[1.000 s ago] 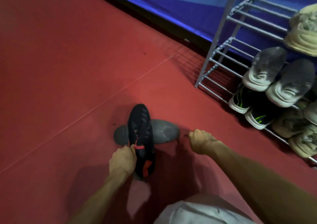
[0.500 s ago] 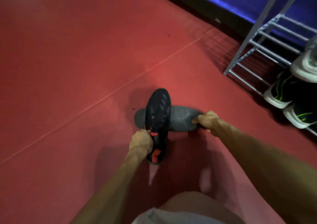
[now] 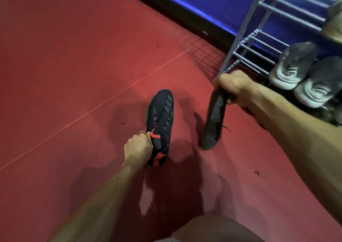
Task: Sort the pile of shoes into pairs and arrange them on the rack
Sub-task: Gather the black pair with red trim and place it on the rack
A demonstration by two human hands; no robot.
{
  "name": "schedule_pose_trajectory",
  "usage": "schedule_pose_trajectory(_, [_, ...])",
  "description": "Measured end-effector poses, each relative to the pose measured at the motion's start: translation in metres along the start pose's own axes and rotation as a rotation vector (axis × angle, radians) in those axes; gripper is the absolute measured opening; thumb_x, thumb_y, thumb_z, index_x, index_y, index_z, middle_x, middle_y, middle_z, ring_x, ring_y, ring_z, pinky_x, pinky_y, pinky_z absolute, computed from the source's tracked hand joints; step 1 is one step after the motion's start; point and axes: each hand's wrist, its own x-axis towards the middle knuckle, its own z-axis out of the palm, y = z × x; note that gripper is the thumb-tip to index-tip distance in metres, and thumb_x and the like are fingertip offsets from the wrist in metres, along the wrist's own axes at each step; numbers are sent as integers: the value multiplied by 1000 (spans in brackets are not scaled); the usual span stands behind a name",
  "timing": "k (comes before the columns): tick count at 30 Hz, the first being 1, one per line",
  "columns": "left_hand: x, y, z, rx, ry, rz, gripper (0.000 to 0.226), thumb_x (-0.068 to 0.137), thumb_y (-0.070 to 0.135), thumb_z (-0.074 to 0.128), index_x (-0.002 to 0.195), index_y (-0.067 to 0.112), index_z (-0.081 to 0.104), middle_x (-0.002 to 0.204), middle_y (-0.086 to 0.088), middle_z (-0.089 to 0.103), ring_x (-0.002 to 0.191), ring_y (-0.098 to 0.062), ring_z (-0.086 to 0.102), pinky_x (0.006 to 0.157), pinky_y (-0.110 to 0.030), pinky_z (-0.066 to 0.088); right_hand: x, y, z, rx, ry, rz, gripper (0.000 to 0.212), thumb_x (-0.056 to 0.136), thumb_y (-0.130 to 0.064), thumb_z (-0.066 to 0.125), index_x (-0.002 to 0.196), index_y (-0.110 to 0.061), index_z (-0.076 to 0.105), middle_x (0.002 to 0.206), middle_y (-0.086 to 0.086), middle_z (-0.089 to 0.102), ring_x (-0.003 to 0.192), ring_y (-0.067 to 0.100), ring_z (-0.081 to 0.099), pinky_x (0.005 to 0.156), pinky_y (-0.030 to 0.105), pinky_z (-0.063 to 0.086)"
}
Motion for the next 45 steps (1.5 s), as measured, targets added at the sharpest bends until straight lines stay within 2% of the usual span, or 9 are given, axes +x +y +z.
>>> schedule_pose_trajectory(3, [-7,3,9,21,-93,-4,43,101,35,29,104,3,58,110,-22,65,104,-42,60,83,-43,45,-11,-8,9,-234,-176,25,21,80,-10,62,64,-6,49,45,10,45,27,16,40,31,19,41])
schedule_pose_trajectory(6, [-16,3,16,50,-166,-32,44,101,36,29,106,5,61,112,-19,65,107,-39,60,85,-42,45,-11,10,35,23,-430,192,20,92,-16,56,101,-1,46,70,21,54,56,31,58,58,42,59])
schedule_pose_trajectory(9, [-20,-2,17,56,-201,-88,45,100,36,30,107,6,63,113,-17,66,107,-38,61,87,-42,46,2,47,53,-104,-304,155,34,89,-17,54,105,13,58,79,24,63,70,36,64,80,47,56])
schedule_pose_trajectory(12, [-22,-6,13,49,-221,-130,45,99,36,32,108,6,64,114,-17,66,108,-37,61,88,-41,46,6,103,54,-584,-125,139,39,85,-29,59,111,-1,64,109,21,67,98,36,67,86,39,53])
schedule_pose_trajectory(14, [-24,-6,14,48,-229,-116,46,99,37,32,108,6,64,114,-17,66,107,-37,61,87,-41,46,0,144,50,-817,-192,229,49,77,-35,62,121,-11,62,127,12,62,116,32,60,95,39,48])
schedule_pose_trajectory(19, [-28,2,19,87,-246,-30,46,101,36,32,107,4,65,112,-20,66,105,-39,62,85,-42,48,-4,211,38,-974,-336,257,50,79,-38,61,122,-13,62,125,8,64,113,28,62,88,36,54])
schedule_pose_trajectory(27, [-22,33,26,139,-168,89,51,100,39,33,101,0,65,108,-24,66,103,-42,62,85,-44,48,-31,191,1,-1075,-360,-28,36,85,-27,59,119,-15,64,122,12,64,114,32,61,87,35,51])
schedule_pose_trajectory(38, [6,127,-75,-90,128,340,43,99,37,36,93,1,59,95,-33,65,93,-52,60,77,-49,47,-79,63,-95,-1083,159,-588,39,93,-40,40,102,-8,62,100,22,67,92,43,64,67,39,45])
schedule_pose_trajectory(45, [7,215,-217,-316,395,565,44,98,41,36,63,13,39,79,-34,63,80,-55,58,68,-48,44,-129,-17,-203,-886,542,-651,27,91,-37,44,73,-16,43,78,23,64,75,44,60,59,38,34])
